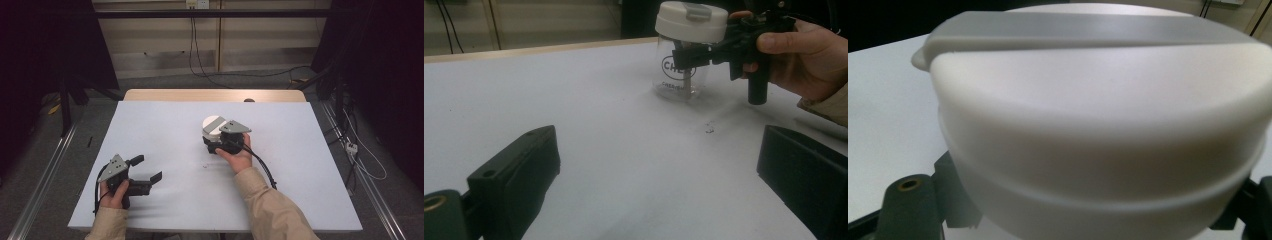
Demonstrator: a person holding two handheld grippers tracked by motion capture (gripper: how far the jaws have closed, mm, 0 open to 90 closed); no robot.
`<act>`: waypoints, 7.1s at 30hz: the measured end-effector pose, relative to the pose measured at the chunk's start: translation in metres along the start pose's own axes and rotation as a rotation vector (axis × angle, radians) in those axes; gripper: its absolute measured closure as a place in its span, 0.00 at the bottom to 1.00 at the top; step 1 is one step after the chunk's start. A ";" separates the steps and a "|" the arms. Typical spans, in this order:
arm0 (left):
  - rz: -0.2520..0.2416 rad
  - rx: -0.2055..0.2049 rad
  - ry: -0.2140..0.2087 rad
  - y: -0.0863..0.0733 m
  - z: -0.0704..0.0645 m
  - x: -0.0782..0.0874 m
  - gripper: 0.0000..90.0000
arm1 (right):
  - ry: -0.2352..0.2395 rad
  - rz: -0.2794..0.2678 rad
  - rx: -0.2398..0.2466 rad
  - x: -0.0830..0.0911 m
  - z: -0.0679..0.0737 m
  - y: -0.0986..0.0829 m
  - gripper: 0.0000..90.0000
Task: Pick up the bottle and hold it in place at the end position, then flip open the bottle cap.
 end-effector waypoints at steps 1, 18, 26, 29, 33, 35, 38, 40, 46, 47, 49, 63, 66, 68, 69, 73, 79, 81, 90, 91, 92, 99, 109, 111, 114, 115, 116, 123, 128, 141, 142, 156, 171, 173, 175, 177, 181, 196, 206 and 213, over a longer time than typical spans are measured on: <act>-0.001 -0.004 0.001 0.001 0.000 0.000 0.04 | 0.000 -0.002 -0.007 0.000 0.000 0.000 0.21; -0.002 0.004 0.033 0.021 -0.013 -0.023 0.05 | 0.002 -0.019 -0.005 0.001 -0.001 -0.002 0.21; 0.010 -0.011 0.023 0.030 -0.024 -0.037 0.05 | -0.001 -0.020 -0.004 0.000 -0.001 -0.002 0.21; 0.019 0.009 0.005 0.032 -0.027 -0.042 0.07 | 0.000 -0.018 -0.005 0.001 -0.001 -0.002 0.21; 0.024 0.008 0.009 0.036 -0.030 -0.049 0.09 | -0.001 -0.016 -0.006 0.001 -0.001 -0.002 0.21; 0.027 0.001 0.013 0.038 -0.031 -0.053 0.10 | -0.001 -0.015 -0.008 0.001 -0.001 -0.002 0.21; 0.030 -0.005 0.001 0.042 -0.036 -0.058 0.15 | 0.001 -0.012 -0.010 0.001 -0.001 -0.002 0.21; 0.036 -0.012 -0.009 0.044 -0.039 -0.062 0.17 | 0.001 -0.011 -0.009 0.001 -0.001 -0.002 0.21; 0.038 -0.005 -0.040 0.050 -0.047 -0.076 0.27 | 0.003 -0.009 -0.012 0.001 -0.001 -0.002 0.21; 0.037 -0.003 -0.045 0.051 -0.049 -0.078 0.29 | 0.003 -0.008 -0.012 0.001 -0.001 -0.002 0.21; 0.039 -0.009 -0.052 0.053 -0.052 -0.082 0.33 | 0.003 -0.005 -0.012 0.001 -0.001 -0.002 0.21; 0.063 -0.016 -0.137 0.064 -0.066 -0.105 0.68 | 0.002 -0.003 -0.014 0.001 -0.001 -0.002 0.21; 0.083 -0.022 -0.158 0.062 -0.067 -0.110 0.77 | 0.002 -0.003 -0.015 0.001 -0.001 -0.002 0.21; 0.086 -0.019 -0.164 0.062 -0.069 -0.112 0.80 | 0.002 -0.003 -0.016 0.001 -0.001 -0.002 0.21; 0.090 -0.027 -0.171 0.062 -0.070 -0.113 0.83 | 0.002 -0.003 -0.015 0.001 -0.001 -0.002 0.21; 0.096 -0.019 -0.184 0.064 -0.074 -0.116 0.88 | 0.001 -0.004 -0.014 0.001 -0.001 -0.002 0.21; 0.120 -0.043 -0.168 0.065 -0.074 -0.119 0.88 | 0.000 -0.003 -0.014 0.001 -0.001 -0.003 0.21; 0.122 -0.062 -0.144 0.066 -0.072 -0.120 0.89 | 0.000 -0.002 -0.015 0.001 -0.001 -0.003 0.21; 0.113 -0.080 -0.139 0.072 -0.071 -0.122 0.94 | 0.000 -0.003 -0.014 0.001 -0.001 -0.003 0.21; 0.111 -0.077 -0.136 0.072 -0.071 -0.122 0.94 | 0.000 -0.003 -0.013 0.001 -0.001 -0.003 0.21; 0.111 -0.077 -0.136 0.072 -0.071 -0.122 0.94 | 0.000 -0.003 -0.013 0.001 -0.001 -0.003 0.21; 0.157 -0.083 -0.141 0.066 -0.072 -0.125 1.00 | -0.002 -0.003 -0.011 0.001 -0.001 -0.003 0.21; 0.185 -0.091 -0.130 0.062 -0.072 -0.130 1.00 | -0.003 -0.003 -0.009 0.001 -0.001 -0.003 0.21; 0.183 -0.090 -0.136 0.063 -0.073 -0.130 1.00 | -0.003 -0.003 -0.010 0.001 -0.001 -0.003 0.21; 0.179 -0.090 -0.134 0.065 -0.074 -0.131 1.00 | -0.004 -0.002 -0.009 0.001 0.000 -0.003 0.21; 0.184 -0.091 -0.127 0.064 -0.073 -0.132 1.00 | -0.004 -0.002 -0.008 0.001 0.000 -0.003 0.21; 0.184 -0.091 -0.127 0.064 -0.073 -0.132 1.00 | -0.004 -0.002 -0.008 0.001 0.000 -0.003 0.21; 0.175 -0.075 -0.126 0.066 -0.073 -0.131 1.00 | -0.003 -0.001 -0.007 0.001 0.000 -0.003 0.21; 0.174 -0.066 -0.120 0.067 -0.073 -0.132 1.00 | -0.004 -0.001 -0.009 0.001 -0.001 -0.003 0.21; 0.177 -0.077 -0.117 0.075 -0.074 -0.131 1.00 | 0.002 -0.003 -0.007 0.001 -0.001 -0.003 0.21; 0.177 -0.077 -0.117 0.075 -0.074 -0.131 1.00 | 0.001 -0.003 -0.006 0.001 -0.001 -0.003 0.21; 0.167 -0.073 -0.119 0.085 -0.076 -0.130 1.00 | 0.001 0.000 -0.005 0.001 -0.001 -0.003 0.21; 0.151 -0.073 -0.126 0.096 -0.079 -0.130 1.00 | 0.001 0.002 0.004 0.000 -0.001 -0.003 0.21; 0.150 -0.075 -0.124 0.097 -0.079 -0.130 1.00 | 0.003 0.000 0.006 0.000 0.000 -0.003 0.21; 0.152 -0.074 -0.127 0.098 -0.080 -0.131 1.00 | 0.003 0.001 0.005 0.000 -0.001 -0.003 0.21; 0.148 -0.069 -0.127 0.100 -0.080 -0.132 1.00 | 0.002 0.002 0.006 0.000 0.000 -0.003 0.21; 0.143 -0.072 -0.127 0.103 -0.081 -0.134 1.00 | 0.003 0.002 0.006 0.000 -0.001 -0.004 0.21; 0.138 -0.078 -0.119 0.111 -0.082 -0.140 1.00 | 0.002 0.001 0.008 0.000 0.000 -0.004 0.21; 0.134 -0.084 -0.118 0.120 -0.084 -0.146 1.00 | 0.000 0.002 0.008 0.000 0.000 -0.004 0.21; 0.136 -0.087 -0.119 0.123 -0.085 -0.149 1.00 | -0.002 0.001 0.013 0.000 0.000 -0.004 0.21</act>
Point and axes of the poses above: each handheld gripper's, and its own axes: x roughly backward along the jaws, y roughly out of its top, z roughly to its left, the point moved 9 cm from there along -x, roughly forward along the jaws, and after that the axes turned 10 degrees about y, right-handed, at the moved point
